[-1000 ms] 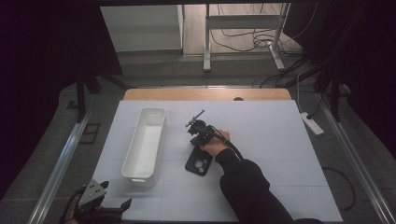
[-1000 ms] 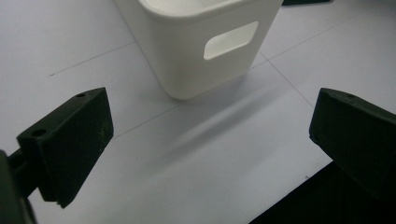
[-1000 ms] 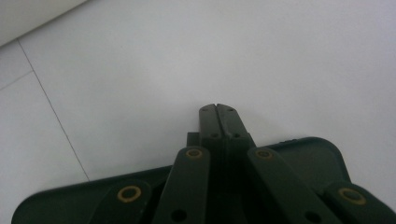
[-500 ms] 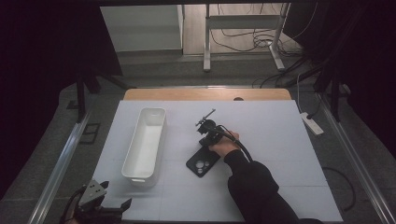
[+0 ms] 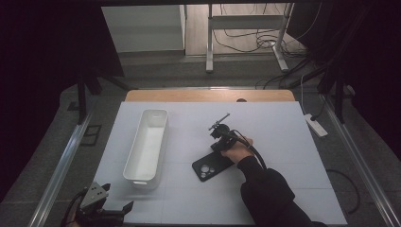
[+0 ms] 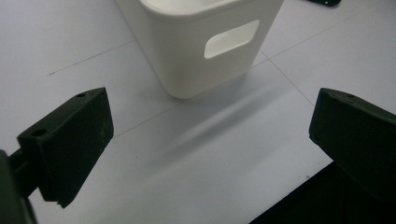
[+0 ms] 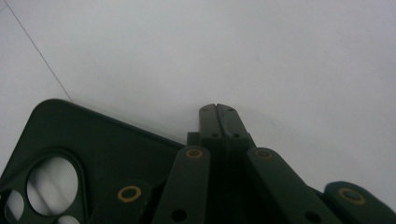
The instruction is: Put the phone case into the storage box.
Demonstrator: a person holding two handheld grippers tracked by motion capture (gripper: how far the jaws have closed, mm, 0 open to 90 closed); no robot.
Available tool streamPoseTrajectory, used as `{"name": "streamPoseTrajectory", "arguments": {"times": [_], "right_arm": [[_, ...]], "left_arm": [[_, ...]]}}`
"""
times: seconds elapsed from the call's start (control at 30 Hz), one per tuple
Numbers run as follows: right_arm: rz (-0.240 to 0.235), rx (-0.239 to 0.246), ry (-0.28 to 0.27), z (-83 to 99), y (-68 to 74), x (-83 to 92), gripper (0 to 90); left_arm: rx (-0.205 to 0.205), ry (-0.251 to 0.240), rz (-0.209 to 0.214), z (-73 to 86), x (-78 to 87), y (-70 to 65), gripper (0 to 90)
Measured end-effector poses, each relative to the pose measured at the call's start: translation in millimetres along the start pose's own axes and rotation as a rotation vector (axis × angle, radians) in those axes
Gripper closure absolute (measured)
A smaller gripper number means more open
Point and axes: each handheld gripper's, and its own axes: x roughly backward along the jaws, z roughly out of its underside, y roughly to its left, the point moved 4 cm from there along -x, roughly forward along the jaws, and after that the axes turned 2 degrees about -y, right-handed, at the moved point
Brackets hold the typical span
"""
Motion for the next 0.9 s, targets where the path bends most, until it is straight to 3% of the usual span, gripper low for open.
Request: {"name": "streamPoseTrajectory", "arguments": {"times": [0.4, 0.9], "right_arm": [[0.026, -0.017, 0.011, 26.7, -11.5, 18.2, 90.0], [0.013, -0.046, 0.009, 60.9, -15.5, 39.2, 90.0]], "left_arm": [[-0.003, 0.003, -0.003, -0.1, -0.4, -0.1, 0.6], [-0.005, 0.006, -0.003, -0.4, -1.0, -0.8, 0.6]]}}
